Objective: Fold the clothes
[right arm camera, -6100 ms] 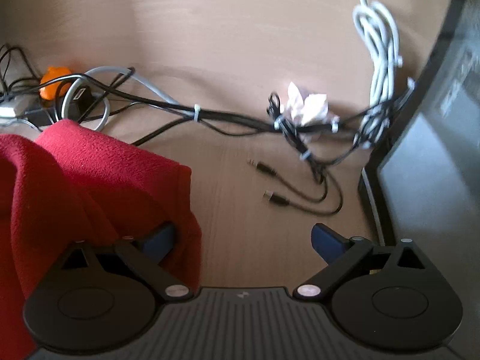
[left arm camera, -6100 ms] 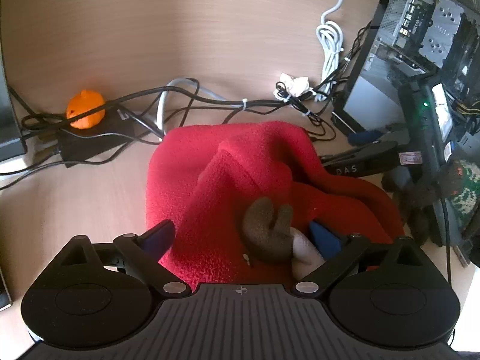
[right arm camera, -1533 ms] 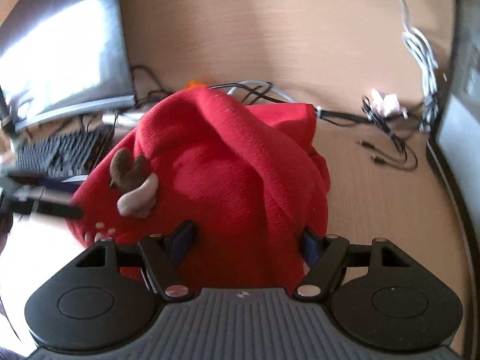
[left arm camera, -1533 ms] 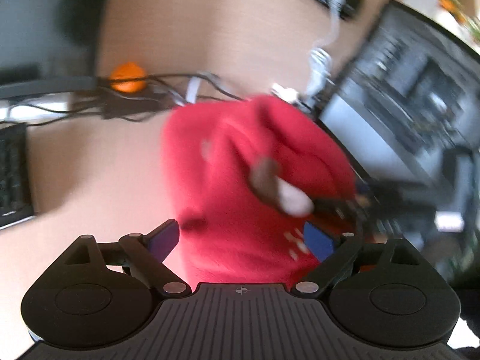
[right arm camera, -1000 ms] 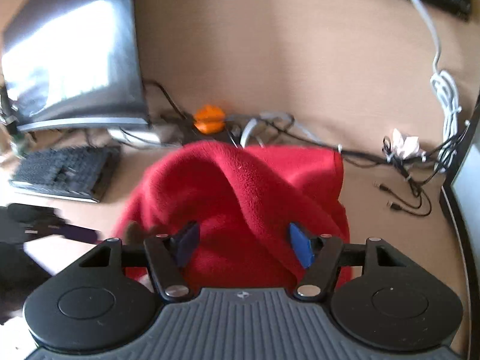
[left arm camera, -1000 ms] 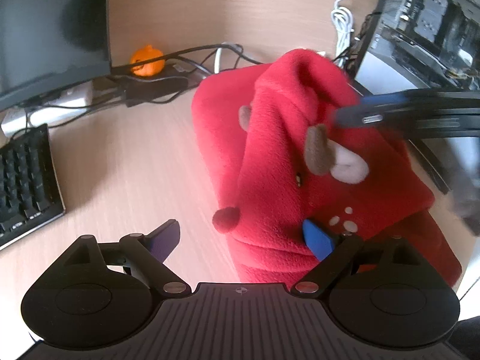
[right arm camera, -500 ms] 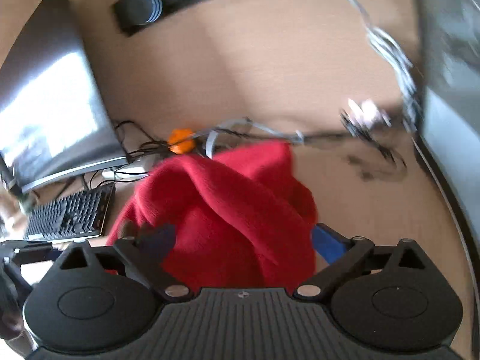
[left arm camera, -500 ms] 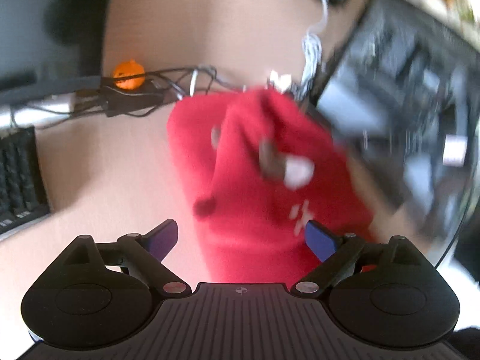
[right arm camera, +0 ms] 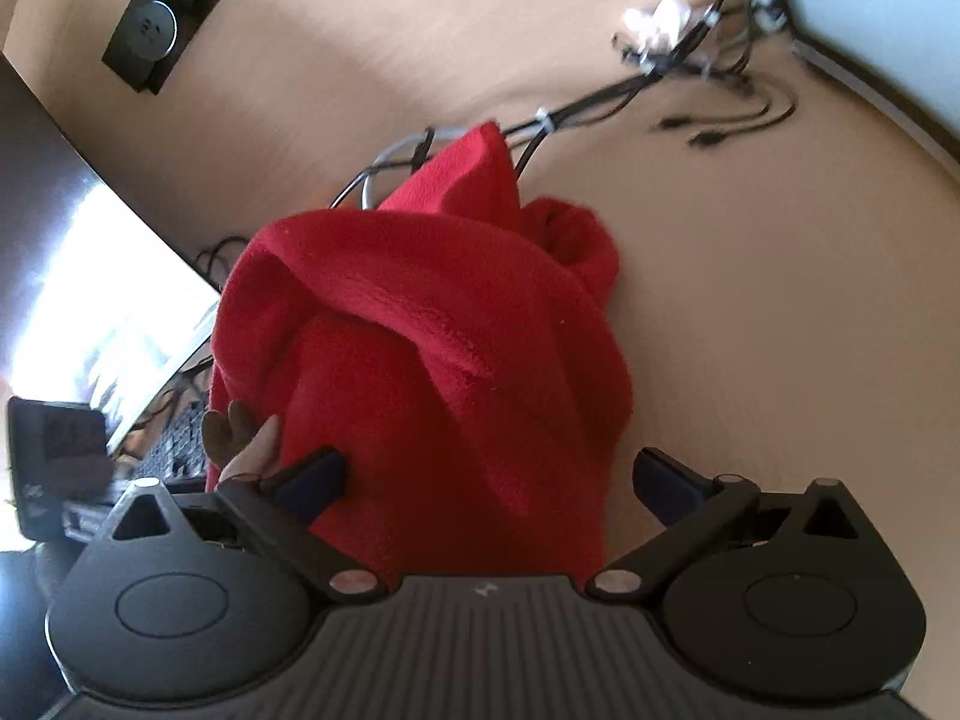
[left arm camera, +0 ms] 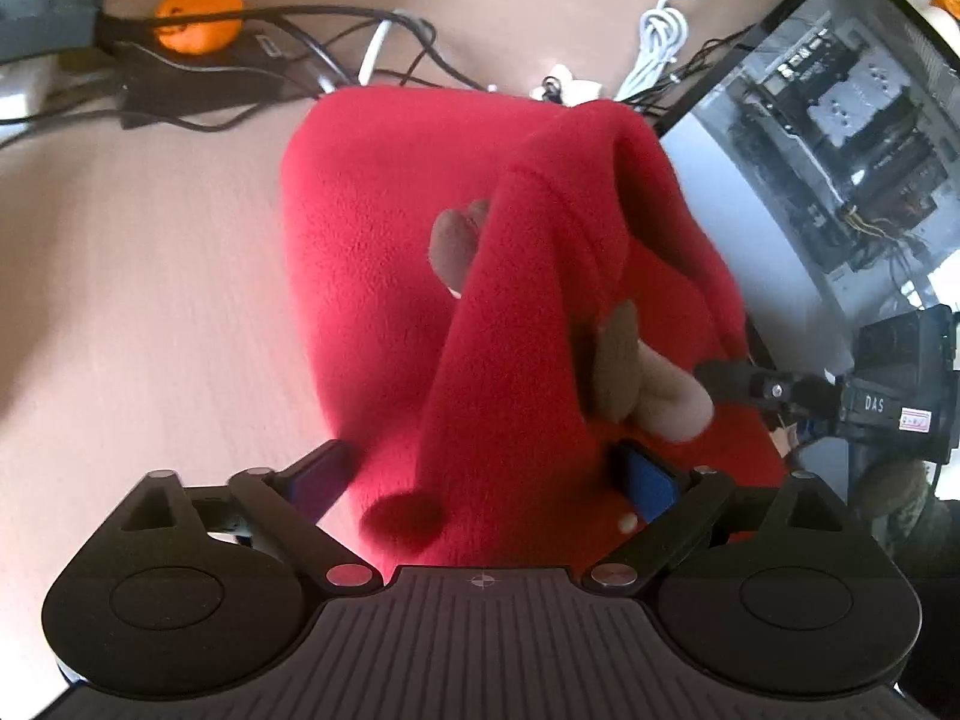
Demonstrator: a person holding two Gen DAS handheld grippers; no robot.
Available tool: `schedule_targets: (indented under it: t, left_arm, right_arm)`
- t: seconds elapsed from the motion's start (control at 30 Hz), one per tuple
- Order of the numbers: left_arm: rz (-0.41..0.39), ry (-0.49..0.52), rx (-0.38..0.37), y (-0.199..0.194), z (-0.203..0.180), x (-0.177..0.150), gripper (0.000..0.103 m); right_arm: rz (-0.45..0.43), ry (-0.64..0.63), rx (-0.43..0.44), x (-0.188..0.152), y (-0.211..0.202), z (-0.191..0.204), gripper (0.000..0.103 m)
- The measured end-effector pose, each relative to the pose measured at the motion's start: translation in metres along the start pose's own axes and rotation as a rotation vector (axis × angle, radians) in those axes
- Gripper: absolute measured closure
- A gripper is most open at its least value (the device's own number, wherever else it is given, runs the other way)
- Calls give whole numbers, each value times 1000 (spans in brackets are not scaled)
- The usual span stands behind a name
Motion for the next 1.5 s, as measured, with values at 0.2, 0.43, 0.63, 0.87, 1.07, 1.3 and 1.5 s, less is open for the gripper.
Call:
schedule_targets:
  t: [0.2,0.43,0.63,0.87,1.07,1.3,1.5]
  left_arm:
    - [29,17,8,22,-9,17,2]
    - [35,131,-48,58,-57,51,2]
    - [-22,172,-126,86,-91,93,2]
    - [-38,108,-109,110,-86,117,2]
    - [-39,132,-89,108,-85,114,3]
    - [-63,126,-92,110,-87,114,3]
    - [-84,149,-84,103,-90,120,3]
  right_arm:
    - [-9,14,100,0,6,-1,0]
    - [-125,46,83,15,-35,-18,0]
    - [-168,61,6,-1,-57,-31,0]
    - [-236,78,-64,30,-51,-55,0]
    - [-253,40,-141,48,-45,-66,0]
    - [-237,24,-173,40,-42,-63,0]
    - [-239,0,-204,34,-51,-53,0]
Point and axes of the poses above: each gripper's, at about its wrist camera, not at the fingertips, and y roughly the way its jaws point, z to its left, x to its top, the point moved 9 cm from there along y, roughly the way its jaws point, and after that the axes turned 5 degrees about x, right-handed, at the moved point
